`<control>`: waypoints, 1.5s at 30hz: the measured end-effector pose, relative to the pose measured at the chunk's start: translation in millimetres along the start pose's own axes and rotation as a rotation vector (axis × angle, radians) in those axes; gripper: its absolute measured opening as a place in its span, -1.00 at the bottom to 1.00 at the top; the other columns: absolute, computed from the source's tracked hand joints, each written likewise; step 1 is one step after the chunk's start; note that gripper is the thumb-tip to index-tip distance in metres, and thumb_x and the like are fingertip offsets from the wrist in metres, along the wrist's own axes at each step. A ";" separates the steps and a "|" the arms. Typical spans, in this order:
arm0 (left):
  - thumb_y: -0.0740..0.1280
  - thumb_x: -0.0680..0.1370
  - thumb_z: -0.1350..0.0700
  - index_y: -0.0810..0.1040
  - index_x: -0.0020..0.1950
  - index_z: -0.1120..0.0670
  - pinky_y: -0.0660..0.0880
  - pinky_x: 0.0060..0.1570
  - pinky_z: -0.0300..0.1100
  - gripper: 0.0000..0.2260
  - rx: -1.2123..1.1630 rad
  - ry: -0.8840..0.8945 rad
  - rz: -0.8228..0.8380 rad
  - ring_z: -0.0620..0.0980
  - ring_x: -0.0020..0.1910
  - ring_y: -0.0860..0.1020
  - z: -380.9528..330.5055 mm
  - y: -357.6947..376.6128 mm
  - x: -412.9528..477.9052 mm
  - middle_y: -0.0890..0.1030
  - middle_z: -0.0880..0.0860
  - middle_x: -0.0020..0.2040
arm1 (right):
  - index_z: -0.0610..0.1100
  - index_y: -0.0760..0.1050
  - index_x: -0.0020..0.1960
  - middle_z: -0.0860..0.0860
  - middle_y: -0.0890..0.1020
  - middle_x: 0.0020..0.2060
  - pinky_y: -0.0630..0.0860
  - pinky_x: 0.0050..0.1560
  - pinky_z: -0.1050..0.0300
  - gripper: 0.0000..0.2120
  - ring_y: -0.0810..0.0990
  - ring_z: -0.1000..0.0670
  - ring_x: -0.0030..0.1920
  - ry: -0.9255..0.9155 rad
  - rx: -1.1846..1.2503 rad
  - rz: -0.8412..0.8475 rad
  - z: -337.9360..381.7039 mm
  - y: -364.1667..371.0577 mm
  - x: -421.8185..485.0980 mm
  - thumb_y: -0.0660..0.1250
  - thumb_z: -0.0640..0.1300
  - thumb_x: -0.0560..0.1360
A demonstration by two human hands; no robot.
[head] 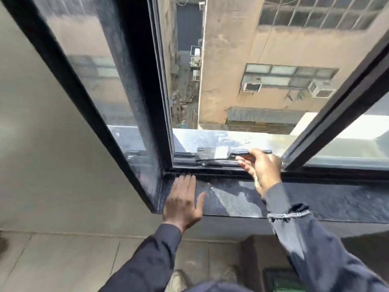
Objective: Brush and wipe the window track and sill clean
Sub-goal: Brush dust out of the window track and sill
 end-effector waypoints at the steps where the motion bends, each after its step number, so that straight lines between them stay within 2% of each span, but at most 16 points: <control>1: 0.23 0.54 -0.06 0.51 0.32 0.26 0.36 0.43 0.08 -0.50 0.007 -0.004 -0.010 0.24 0.31 0.51 0.0 0.8 -0.4 0.58 0.25 0.28 | -0.37 0.44 -0.03 -0.24 0.60 -0.35 0.59 -0.52 0.21 -0.94 0.66 -0.01 -0.51 0.008 -0.038 0.016 -2.4 15.6 -0.3 0.27 -0.36 0.53; 5: 0.25 0.53 -0.06 0.52 0.32 0.24 0.35 0.44 0.04 -0.51 0.036 0.000 -0.007 0.20 0.32 0.51 1.1 0.3 0.1 0.58 0.22 0.29 | -0.37 0.49 -0.20 -0.31 0.65 -0.24 0.64 -0.47 0.11 -0.88 0.69 -0.08 -0.45 0.002 -0.259 0.065 -11.4 55.2 0.9 0.35 -0.33 0.48; 8: 0.21 0.55 -0.08 0.50 0.35 0.24 0.32 0.45 0.06 -0.49 0.067 -0.015 0.025 0.21 0.34 0.49 0.8 1.9 -1.1 0.57 0.23 0.32 | -0.25 0.58 -0.27 -0.14 0.69 -0.33 0.67 -0.20 -0.02 -0.85 0.70 -0.09 -0.32 -0.278 -0.706 0.025 7.6 46.3 8.4 0.35 -0.20 0.43; 10: 0.20 0.55 -0.09 0.49 0.35 0.25 0.35 0.43 0.09 -0.49 0.098 -0.009 0.035 0.23 0.34 0.49 0.9 2.5 -0.6 0.57 0.24 0.32 | -0.16 0.56 -0.32 -0.04 0.63 -0.42 0.56 -0.26 0.07 -0.83 0.61 -0.01 -0.36 -0.477 -0.962 -0.022 34.0 26.3 12.6 0.34 -0.14 0.43; 13: 0.18 0.56 -0.10 0.49 0.35 0.27 0.40 0.39 0.14 -0.47 0.139 0.018 0.035 0.24 0.34 0.49 0.4 4.4 -1.2 0.56 0.25 0.32 | -0.20 0.59 -0.23 -0.09 0.65 -0.36 0.37 -0.40 0.22 -0.81 0.53 0.01 -0.39 -0.653 -1.167 -0.040 74.1 -7.5 16.0 0.32 -0.12 0.48; 17: 0.12 0.58 -0.13 0.42 0.40 0.29 0.38 0.40 0.17 -0.41 0.224 0.046 0.067 0.25 0.39 0.44 -1.7 8.4 -2.5 0.50 0.29 0.37 | -0.16 0.59 -0.25 -0.03 0.61 -0.44 0.46 -0.35 0.18 -0.76 0.56 -0.04 -0.42 -0.904 -1.159 -0.010 121.5 -27.8 6.3 0.31 -0.04 0.49; 20: 0.09 0.58 -0.15 0.40 0.40 0.32 0.37 0.40 0.18 -0.38 0.261 0.079 0.070 0.27 0.40 0.43 -1.9 9.8 -2.4 0.48 0.31 0.38 | -0.15 0.42 -0.32 0.08 0.39 -0.54 0.20 -0.41 0.28 -0.76 0.35 0.05 -0.53 -1.048 -1.393 0.005 127.5 -28.0 -2.8 0.32 -0.13 0.50; 22: 0.09 0.57 -0.16 0.41 0.40 0.32 0.38 0.40 0.18 -0.38 0.268 0.083 0.059 0.27 0.39 0.44 -1.8 9.9 -1.7 0.49 0.32 0.37 | -0.16 0.40 -0.28 0.09 0.32 -0.52 0.17 -0.39 0.23 -0.80 0.32 0.00 -0.52 -1.038 -1.516 0.031 114.4 -23.4 -3.7 0.32 -0.17 0.50; 26: 0.12 0.57 -0.16 0.41 0.40 0.32 0.39 0.38 0.17 -0.38 0.277 0.070 0.051 0.27 0.39 0.44 -2.2 6.9 -1.3 0.48 0.32 0.38 | -0.19 0.51 -0.19 -0.14 0.60 -0.36 0.45 -0.26 0.02 -0.87 0.56 -0.19 -0.30 -0.927 -1.355 0.191 62.6 17.1 -11.7 0.32 -0.15 0.49; 29: 0.13 0.56 -0.16 0.43 0.39 0.31 0.40 0.37 0.17 -0.38 0.253 0.059 0.057 0.26 0.38 0.45 -2.9 5.4 -0.8 0.49 0.30 0.37 | -0.11 0.46 -0.25 -0.04 0.56 -0.40 0.42 -0.28 0.06 -0.86 0.53 -0.12 -0.34 -0.882 -1.050 0.237 33.9 55.8 -29.8 0.34 -0.13 0.47; 33: 0.12 0.57 -0.17 0.42 0.40 0.30 0.39 0.38 0.16 -0.38 0.246 0.047 0.065 0.25 0.40 0.43 -1.9 5.7 -1.0 0.49 0.29 0.38 | -0.13 0.58 -0.20 -0.14 0.71 -0.30 0.65 -0.17 -0.19 -0.89 0.71 -0.16 -0.27 -0.475 -0.531 0.276 17.0 88.7 -26.7 0.37 -0.09 0.42; 36: 0.13 0.57 -0.17 0.42 0.40 0.30 0.36 0.42 0.14 -0.38 0.230 0.040 0.073 0.23 0.40 0.43 -1.1 5.7 -2.4 0.50 0.28 0.38 | -0.22 0.58 -0.15 -0.23 0.71 -0.23 0.63 -0.06 -0.25 -0.89 0.71 -0.25 -0.18 -0.306 -0.508 0.204 1.0 81.5 -6.3 0.36 -0.16 0.44; 38: 0.12 0.57 -0.17 0.42 0.39 0.29 0.34 0.43 0.14 -0.38 0.227 0.038 0.083 0.24 0.39 0.44 -1.1 5.3 -1.3 0.51 0.28 0.36 | -0.21 0.56 -0.17 -0.14 0.68 -0.28 0.56 -0.02 0.04 -0.88 0.68 -0.22 -0.17 -0.439 -0.739 0.088 1.8 57.1 1.4 0.35 -0.15 0.45; 39: 0.12 0.57 -0.18 0.42 0.40 0.29 0.33 0.44 0.14 -0.38 0.229 0.037 0.093 0.25 0.39 0.44 -0.9 5.3 -1.3 0.51 0.28 0.36 | -0.18 0.53 -0.19 -0.08 0.63 -0.33 0.44 -0.13 0.22 -0.88 0.65 -0.19 -0.21 -0.554 -0.847 0.030 7.9 42.4 2.2 0.34 -0.13 0.45; 41: 0.11 0.58 -0.18 0.41 0.40 0.30 0.34 0.43 0.14 -0.38 0.231 0.034 0.099 0.25 0.39 0.44 -0.7 4.7 -2.2 0.51 0.29 0.37 | -0.14 0.50 -0.19 -0.04 0.55 -0.38 0.24 -0.27 0.20 -0.91 0.58 -0.17 -0.27 -0.756 -0.993 -0.023 28.6 19.7 2.4 0.33 -0.14 0.46; 45: 0.12 0.58 -0.17 0.42 0.39 0.30 0.37 0.40 0.15 -0.39 0.222 0.039 0.092 0.25 0.38 0.45 -1.5 6.3 -2.6 0.51 0.29 0.36 | -0.17 0.40 -0.18 -0.10 0.45 -0.41 0.29 -0.24 0.07 -0.88 0.43 -0.17 -0.38 -1.014 -1.300 -0.063 78.9 -15.7 3.8 0.27 -0.17 0.52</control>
Point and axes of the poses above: each hand's wrist, its own x-axis towards the middle knuckle, its own y-axis out of the palm, z = x × y, the point moved 3 cm from there along x, towards the middle knuckle
